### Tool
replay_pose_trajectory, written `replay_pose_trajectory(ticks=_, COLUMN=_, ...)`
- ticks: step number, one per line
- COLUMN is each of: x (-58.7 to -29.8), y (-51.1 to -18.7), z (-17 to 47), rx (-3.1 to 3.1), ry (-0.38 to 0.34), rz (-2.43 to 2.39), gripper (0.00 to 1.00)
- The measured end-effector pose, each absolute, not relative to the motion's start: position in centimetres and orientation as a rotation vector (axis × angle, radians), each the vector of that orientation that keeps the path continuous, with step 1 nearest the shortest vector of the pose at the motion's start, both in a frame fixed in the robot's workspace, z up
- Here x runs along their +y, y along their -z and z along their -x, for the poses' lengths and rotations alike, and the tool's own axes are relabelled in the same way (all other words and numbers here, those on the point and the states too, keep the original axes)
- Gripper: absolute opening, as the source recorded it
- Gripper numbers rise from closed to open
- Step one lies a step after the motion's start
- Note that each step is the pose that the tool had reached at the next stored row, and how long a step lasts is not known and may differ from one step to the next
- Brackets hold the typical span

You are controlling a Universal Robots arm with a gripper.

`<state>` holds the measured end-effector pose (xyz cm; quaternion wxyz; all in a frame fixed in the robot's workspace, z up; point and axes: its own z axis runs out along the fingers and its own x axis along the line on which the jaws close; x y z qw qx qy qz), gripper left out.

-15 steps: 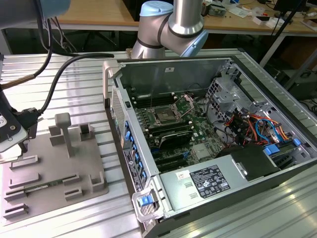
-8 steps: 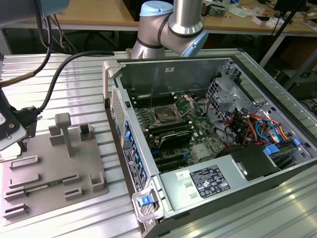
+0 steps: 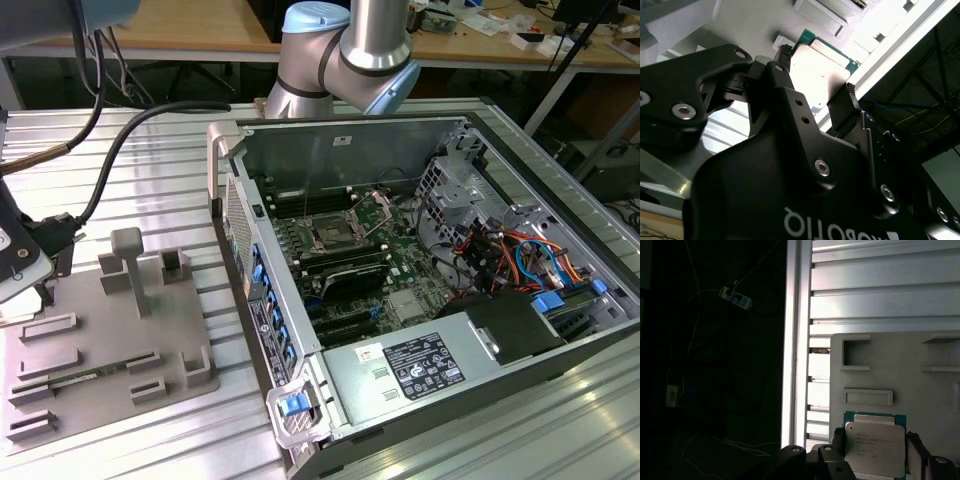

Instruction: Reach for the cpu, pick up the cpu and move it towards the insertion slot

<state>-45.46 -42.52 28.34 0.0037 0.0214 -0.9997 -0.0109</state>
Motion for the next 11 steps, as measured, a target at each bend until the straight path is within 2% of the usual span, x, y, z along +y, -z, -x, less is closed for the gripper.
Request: replay_pose_trajectory(ticks=11, x=-42.52, y=-28.45, z=45.46, rx=-3.134, ry=0.034, rz=-0.067, gripper=0.55)
